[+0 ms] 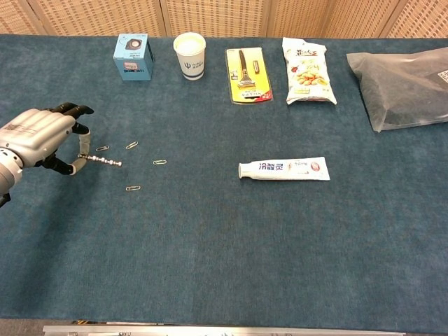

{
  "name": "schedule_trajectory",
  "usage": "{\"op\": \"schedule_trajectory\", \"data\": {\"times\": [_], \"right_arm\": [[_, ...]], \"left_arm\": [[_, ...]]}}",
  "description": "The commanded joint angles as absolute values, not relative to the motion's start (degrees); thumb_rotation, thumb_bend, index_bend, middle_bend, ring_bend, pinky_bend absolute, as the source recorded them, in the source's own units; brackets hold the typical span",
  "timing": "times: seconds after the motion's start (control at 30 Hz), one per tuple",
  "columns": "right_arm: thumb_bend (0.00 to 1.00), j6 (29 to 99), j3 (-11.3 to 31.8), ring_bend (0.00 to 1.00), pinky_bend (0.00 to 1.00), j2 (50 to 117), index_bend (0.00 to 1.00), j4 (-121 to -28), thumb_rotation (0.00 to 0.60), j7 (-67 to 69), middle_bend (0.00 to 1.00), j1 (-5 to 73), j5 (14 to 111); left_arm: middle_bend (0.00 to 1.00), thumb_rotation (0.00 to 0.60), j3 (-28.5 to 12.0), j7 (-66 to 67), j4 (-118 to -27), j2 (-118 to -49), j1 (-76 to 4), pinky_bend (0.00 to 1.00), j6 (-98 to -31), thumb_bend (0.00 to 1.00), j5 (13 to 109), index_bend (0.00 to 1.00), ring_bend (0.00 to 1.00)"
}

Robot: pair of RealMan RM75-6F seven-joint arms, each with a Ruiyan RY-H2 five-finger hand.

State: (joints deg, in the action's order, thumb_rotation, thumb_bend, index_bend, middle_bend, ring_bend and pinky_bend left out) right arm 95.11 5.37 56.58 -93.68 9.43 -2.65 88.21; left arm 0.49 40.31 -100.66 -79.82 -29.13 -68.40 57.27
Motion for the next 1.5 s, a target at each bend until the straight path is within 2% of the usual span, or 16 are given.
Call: {"op": "schedule_trajectory", "data": {"times": [0.03,0.8,1.13,1.5], "right_arm": [[0.33,95.2,5.3,0.14,0.33,56.5,0.25,-93.7,0.6,9.5,0.17,-2.7,88.3],[0.33,96.4,5.2,0.14,0.33,55.9,0.25,-93.9,0.6,10.8,0.17,-3.2,89.1],[0.33,96.6,5.1,0.14,0.33,55.8,0.25,-94.0,0.6,10.8,0.17,-3.3,89.3],[0.33,97.0,5.1,0.14,0.33,55.6,0.25,-94.0,0.6,11.3,0.17,-3.5,89.6]], "left_arm": [[0.09,0.6,1.4,43.0,-102.4,-79.4,-29.1,0.15,-70.2,0.37,59.2,0.55,0.0],[0.09,0.6,5.7,51.6,-111.0,-80.3,-27.0,0.15,-74.5,0.37,68.1,0.55,0.0],[0.09,0.6,5.9,53.3,-112.7,-80.8,-26.6,0.15,-74.2,0.37,69.7,0.55,0.0],[0.09,0.6,4.2,55.6,-112.4,-83.1,-27.7,0.15,-72.4,0.37,68.1,0.55,0.0]]}}
